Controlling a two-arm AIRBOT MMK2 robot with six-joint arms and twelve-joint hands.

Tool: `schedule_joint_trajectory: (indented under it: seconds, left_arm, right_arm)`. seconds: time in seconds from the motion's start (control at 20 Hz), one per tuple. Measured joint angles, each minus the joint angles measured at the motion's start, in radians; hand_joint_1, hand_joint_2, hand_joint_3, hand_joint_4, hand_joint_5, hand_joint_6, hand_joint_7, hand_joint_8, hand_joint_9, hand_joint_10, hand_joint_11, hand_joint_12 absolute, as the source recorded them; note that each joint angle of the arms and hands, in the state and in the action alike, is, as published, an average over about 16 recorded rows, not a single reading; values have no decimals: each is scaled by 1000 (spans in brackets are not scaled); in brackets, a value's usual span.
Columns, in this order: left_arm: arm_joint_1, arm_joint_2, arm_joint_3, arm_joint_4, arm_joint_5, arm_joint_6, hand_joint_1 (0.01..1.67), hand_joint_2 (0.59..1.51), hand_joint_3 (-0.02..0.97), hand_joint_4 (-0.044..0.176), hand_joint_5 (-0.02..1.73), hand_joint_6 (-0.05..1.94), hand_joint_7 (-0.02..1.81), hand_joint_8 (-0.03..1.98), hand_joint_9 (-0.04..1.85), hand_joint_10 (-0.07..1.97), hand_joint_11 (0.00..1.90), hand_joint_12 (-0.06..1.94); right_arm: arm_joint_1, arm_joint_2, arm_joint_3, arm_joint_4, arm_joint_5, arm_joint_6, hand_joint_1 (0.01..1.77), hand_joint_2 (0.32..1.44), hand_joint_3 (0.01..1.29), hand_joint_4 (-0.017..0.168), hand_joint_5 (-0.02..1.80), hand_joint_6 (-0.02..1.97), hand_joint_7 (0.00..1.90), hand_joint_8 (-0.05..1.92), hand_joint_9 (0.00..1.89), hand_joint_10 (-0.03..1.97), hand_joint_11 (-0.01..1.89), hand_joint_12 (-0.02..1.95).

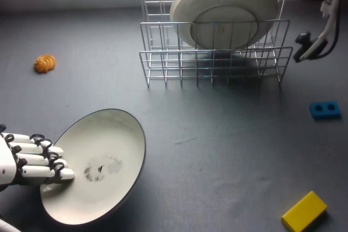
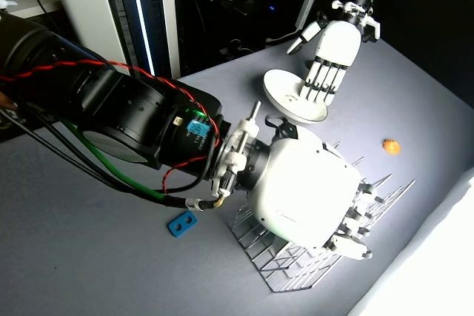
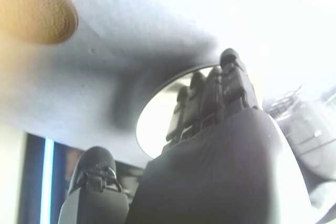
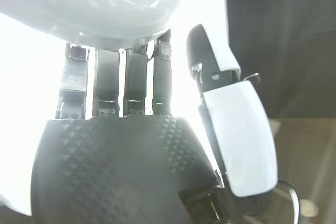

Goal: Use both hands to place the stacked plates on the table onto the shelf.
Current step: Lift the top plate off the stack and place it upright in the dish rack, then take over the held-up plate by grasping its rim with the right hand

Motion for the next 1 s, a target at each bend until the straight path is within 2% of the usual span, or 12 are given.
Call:
schedule_joint_trajectory:
  seconds: [0.35,0.6,0.8,1.0]
  left_arm:
    - [24,3,-13,-58,21,-27,18,1147,8,5,34,-22,49,-7,-13,-33,40,58]
    - [30,3,-16,-71,24,-27,18,1146,8,6,32,-24,53,-9,-7,-32,32,117]
    - [31,3,-16,-73,25,-27,18,1146,9,5,35,-24,59,-10,1,-32,25,166]
    - [32,3,-17,-74,26,-27,18,1146,9,5,35,-26,61,-11,6,-33,18,190]
  right_arm:
    - [14,33,-86,-134,116,-132,725,1325,11,-3,739,54,809,23,725,139,222,1303]
    - [-13,40,-172,-256,218,-273,744,1284,11,-1,666,53,719,23,650,106,173,1270]
    - [-57,22,-231,-341,274,-386,849,1188,11,1,528,52,550,24,497,74,121,1067]
    - [-111,-14,-270,-404,299,-484,990,1096,12,3,396,51,377,23,325,41,68,834]
